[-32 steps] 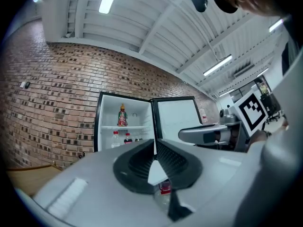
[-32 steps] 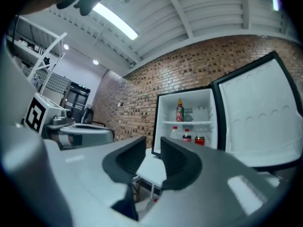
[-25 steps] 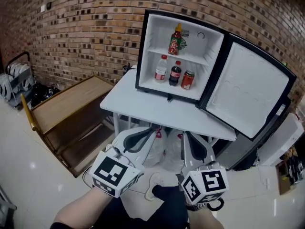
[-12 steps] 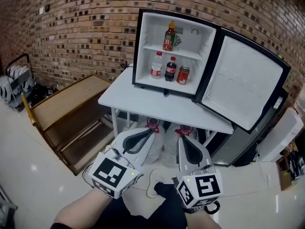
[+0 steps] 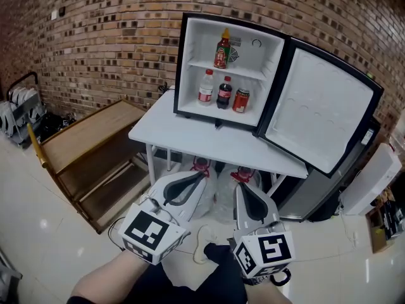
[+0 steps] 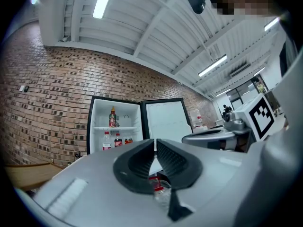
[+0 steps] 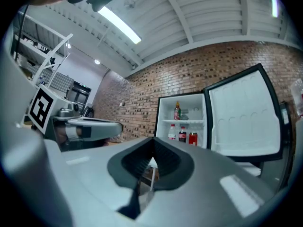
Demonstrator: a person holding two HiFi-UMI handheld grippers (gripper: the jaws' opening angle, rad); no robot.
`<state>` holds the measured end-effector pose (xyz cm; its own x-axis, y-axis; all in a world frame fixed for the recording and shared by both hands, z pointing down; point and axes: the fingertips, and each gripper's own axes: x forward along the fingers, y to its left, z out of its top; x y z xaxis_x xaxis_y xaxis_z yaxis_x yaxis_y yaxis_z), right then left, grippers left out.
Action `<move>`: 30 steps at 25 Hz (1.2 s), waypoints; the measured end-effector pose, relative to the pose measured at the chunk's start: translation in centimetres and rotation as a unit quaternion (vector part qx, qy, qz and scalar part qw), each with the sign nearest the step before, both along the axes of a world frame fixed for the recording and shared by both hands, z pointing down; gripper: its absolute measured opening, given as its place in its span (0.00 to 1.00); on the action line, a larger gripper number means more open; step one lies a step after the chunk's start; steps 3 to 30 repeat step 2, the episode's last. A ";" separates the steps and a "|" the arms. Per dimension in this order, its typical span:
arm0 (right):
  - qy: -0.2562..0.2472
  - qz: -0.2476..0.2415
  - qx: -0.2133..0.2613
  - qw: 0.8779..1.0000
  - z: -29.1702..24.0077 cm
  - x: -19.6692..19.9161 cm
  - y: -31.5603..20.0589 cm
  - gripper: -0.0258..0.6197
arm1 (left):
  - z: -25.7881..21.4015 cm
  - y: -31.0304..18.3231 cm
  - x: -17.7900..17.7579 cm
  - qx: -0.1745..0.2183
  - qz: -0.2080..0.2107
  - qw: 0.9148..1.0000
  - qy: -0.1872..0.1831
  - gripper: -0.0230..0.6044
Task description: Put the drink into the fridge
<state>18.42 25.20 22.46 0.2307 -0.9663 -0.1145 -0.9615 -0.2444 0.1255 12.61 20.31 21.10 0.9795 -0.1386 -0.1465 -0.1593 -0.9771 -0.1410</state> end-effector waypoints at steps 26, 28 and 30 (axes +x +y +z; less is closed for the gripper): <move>-0.003 0.000 -0.001 1.000 0.2 0.1 -0.1 0.04 | -0.2 0.0 0.1 -0.007 -0.001 1.000 0.003 0.06; -0.003 0.000 -0.001 1.000 0.2 0.1 -0.1 0.04 | -0.2 0.0 0.1 -0.007 -0.001 1.000 0.003 0.06; -0.003 0.000 -0.001 1.000 0.2 0.1 -0.1 0.04 | -0.2 0.0 0.1 -0.007 -0.001 1.000 0.003 0.06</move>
